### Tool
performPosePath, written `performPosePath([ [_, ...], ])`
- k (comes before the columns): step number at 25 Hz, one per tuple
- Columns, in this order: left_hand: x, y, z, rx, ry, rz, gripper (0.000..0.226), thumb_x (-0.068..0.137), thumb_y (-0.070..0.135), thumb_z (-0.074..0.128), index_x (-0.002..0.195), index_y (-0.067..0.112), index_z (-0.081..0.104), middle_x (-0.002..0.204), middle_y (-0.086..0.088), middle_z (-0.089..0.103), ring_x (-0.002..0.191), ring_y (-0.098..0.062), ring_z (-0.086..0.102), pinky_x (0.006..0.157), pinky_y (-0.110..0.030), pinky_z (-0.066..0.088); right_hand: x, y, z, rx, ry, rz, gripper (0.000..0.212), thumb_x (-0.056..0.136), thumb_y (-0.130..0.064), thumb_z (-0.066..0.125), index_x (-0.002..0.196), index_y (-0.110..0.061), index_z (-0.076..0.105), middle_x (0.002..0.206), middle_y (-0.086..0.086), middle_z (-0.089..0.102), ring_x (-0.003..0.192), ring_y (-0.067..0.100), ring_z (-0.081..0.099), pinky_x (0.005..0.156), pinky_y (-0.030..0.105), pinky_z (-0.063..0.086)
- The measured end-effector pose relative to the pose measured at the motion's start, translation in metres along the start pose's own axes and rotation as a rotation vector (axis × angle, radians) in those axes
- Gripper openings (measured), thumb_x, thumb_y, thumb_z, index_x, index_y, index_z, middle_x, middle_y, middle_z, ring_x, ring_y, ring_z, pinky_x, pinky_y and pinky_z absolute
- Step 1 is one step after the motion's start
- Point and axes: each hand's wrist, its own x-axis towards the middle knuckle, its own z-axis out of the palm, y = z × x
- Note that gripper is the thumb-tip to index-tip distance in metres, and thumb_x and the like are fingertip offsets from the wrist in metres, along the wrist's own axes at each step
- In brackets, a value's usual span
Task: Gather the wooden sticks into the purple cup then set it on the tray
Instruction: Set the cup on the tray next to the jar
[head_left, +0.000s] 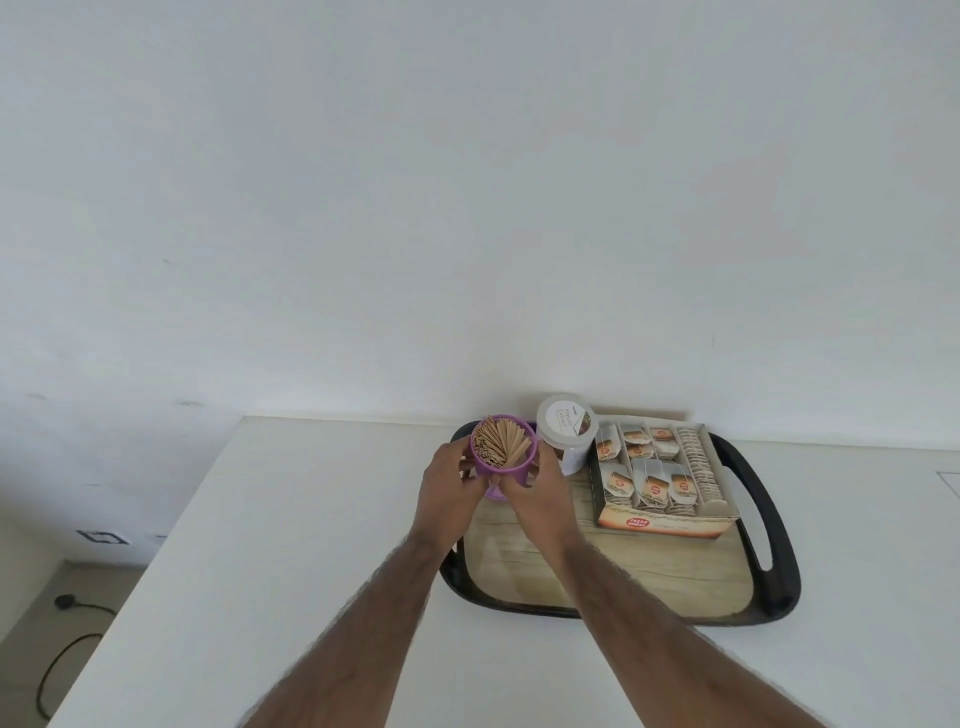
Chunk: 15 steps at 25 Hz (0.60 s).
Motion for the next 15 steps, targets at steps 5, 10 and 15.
performPosePath([
  [5,0.008,-0.005,0.003,0.013,0.005,-0.028,0.046,0.089,0.019,0.073,0.131,0.033,0.064,0.122,0.01,0.064,0.103,-0.003,0.068,0.084,-0.018,0.056,0.006,0.007,0.006,0.035,0.049,0.049,0.055,0.079,-0.027,0.084,0.122,-0.036,0.05,0.112,-0.019,0.067,0.103,-0.003,0.064,0.077,0.012,0.051],
  [10,0.014,-0.006,0.005,0.09,0.01,-0.079,0.048,0.084,0.008,0.069,0.128,0.028,0.067,0.11,-0.004,0.066,0.093,-0.006,0.066,0.075,-0.005,0.047,0.012,0.006,0.009,-0.006,0.065,0.011,0.044,0.082,-0.013,0.076,0.106,-0.045,0.058,0.107,-0.018,0.068,0.1,-0.004,0.063,0.073,0.008,0.049],
  [15,0.01,-0.002,0.006,0.089,0.012,-0.108,0.055,0.088,0.002,0.057,0.136,0.028,0.061,0.116,0.0,0.065,0.099,-0.002,0.063,0.078,-0.007,0.046,0.012,0.005,0.011,0.016,-0.035,-0.033,0.058,0.082,-0.008,0.077,0.133,-0.026,0.057,0.122,-0.011,0.066,0.113,0.001,0.061,0.095,0.021,0.051],
])
